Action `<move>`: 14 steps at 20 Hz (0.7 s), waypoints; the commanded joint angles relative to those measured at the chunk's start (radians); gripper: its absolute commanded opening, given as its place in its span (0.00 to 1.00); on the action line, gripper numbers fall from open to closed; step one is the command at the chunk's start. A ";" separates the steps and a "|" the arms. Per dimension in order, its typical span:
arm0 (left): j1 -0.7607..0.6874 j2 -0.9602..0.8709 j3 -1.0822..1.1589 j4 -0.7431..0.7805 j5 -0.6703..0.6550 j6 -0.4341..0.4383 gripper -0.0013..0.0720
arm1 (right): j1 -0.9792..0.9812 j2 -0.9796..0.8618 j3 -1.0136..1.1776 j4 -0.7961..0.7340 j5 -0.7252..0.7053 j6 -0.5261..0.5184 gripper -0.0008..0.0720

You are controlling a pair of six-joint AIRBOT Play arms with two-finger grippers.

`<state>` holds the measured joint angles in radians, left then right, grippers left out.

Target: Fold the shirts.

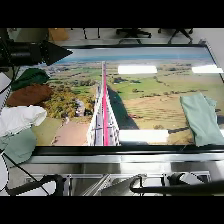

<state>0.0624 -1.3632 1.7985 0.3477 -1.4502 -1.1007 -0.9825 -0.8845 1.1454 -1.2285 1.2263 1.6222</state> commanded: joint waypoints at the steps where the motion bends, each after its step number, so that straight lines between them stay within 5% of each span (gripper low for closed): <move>1: 0.012 0.000 0.000 0.000 0.040 0.001 0.04 | 0.023 0.000 0.185 0.270 -0.096 -0.095 0.45; 3: 0.038 0.000 -0.001 0.021 0.058 0.011 0.03 | 0.082 -0.003 0.187 0.463 -0.121 -0.188 0.30; 4: 0.045 0.000 -0.001 0.056 0.053 0.006 0.03 | 0.140 -0.007 0.187 0.480 -0.114 -0.211 0.10; 14: -0.021 0.283 -0.666 0.106 0.080 0.054 0.03 | 0.927 0.008 -0.043 0.288 -0.166 -0.223 0.04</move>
<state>0.0681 -1.1679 1.3334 0.4465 -1.3998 -1.0782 -0.2653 -0.8791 1.1858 -0.8940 1.0973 1.4040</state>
